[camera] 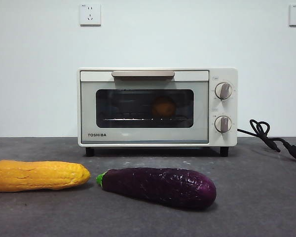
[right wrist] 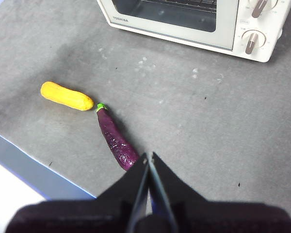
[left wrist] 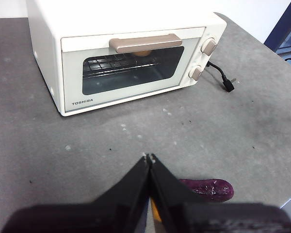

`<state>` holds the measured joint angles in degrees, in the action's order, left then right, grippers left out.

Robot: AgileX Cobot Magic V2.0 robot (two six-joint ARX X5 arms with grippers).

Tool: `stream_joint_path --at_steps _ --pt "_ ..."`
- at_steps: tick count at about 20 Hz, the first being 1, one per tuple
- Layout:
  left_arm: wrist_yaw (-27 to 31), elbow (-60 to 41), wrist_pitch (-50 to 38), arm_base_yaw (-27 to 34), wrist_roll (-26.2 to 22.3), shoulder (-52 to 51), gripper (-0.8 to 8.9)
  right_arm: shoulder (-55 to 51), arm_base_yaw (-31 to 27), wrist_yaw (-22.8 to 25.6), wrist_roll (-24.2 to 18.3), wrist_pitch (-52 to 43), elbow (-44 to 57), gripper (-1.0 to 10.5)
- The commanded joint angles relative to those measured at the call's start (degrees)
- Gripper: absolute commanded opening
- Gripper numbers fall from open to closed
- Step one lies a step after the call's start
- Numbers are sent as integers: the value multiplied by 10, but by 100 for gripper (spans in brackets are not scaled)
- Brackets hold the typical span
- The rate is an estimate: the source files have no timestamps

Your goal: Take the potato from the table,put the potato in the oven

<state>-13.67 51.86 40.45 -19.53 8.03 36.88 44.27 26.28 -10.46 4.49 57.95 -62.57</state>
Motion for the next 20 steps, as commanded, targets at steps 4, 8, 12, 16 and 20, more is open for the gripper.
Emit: stream_joint_path --at_steps 4,8,12,16,20 --pt "185 -3 -44 21 -120 -9 -4 0 1 1 -1 -2 1 1" --pt "210 -85 -154 120 -158 -91 -4 0 1 1 -1 -2 1 1" --pt "212 -262 -329 173 -162 -208 -4 0 1 1 -1 -2 1 1" --pt "209 -390 -353 178 -162 -300 -4 0 1 1 -1 -2 1 1" --pt "195 -466 -352 178 -156 -350 -4 0 1 1 -1 -2 1 1"
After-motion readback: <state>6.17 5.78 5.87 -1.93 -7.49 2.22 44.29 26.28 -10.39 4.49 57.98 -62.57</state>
